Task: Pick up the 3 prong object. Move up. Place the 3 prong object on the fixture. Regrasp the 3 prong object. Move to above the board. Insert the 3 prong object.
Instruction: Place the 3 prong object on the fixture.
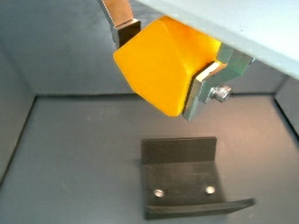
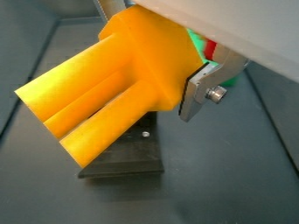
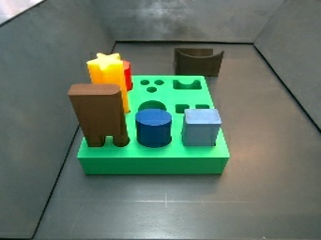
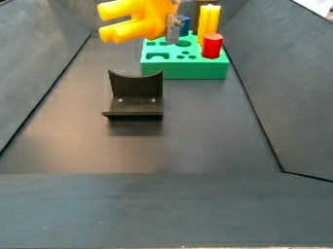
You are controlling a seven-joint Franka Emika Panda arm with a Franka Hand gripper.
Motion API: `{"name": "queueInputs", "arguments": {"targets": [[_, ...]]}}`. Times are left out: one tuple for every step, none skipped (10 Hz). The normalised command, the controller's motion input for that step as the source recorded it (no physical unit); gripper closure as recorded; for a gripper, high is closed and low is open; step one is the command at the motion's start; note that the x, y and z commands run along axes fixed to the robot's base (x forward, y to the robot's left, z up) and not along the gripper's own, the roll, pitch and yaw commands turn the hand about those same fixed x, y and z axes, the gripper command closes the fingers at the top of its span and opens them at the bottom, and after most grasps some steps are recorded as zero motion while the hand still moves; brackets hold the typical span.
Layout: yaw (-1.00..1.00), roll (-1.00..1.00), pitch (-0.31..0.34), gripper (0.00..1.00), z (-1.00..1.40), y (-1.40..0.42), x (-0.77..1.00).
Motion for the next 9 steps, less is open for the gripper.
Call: {"name": "queueInputs", "arguments": {"targets": [[1.0,0.05,0.043,1.0,-0.02,-0.13,1.0],[1.0,-0.82,0.022,1.0,-0.12,-0.73,0.67],[1.0,-0.93,0.033,1.0,-0.1,-0.57,0.54],[1.0,-0.95,0.042,1.0,-0.07,-0.39,0.47],[1.0,-1.0,0.079,1.0,-0.05,-0.15,0.3],[0.99,-1.0,0.103,1.0,-0.04,-0.11,0.22],[0.95,-1.0,0.173,1.0,-0.02,-0.05,0.04],[0.9,-1.0,0.254,1.0,0.01,-0.02,-0.01],[0.84,-1.0,0.349,1.0,0.0,0.0,-0.01]]}}
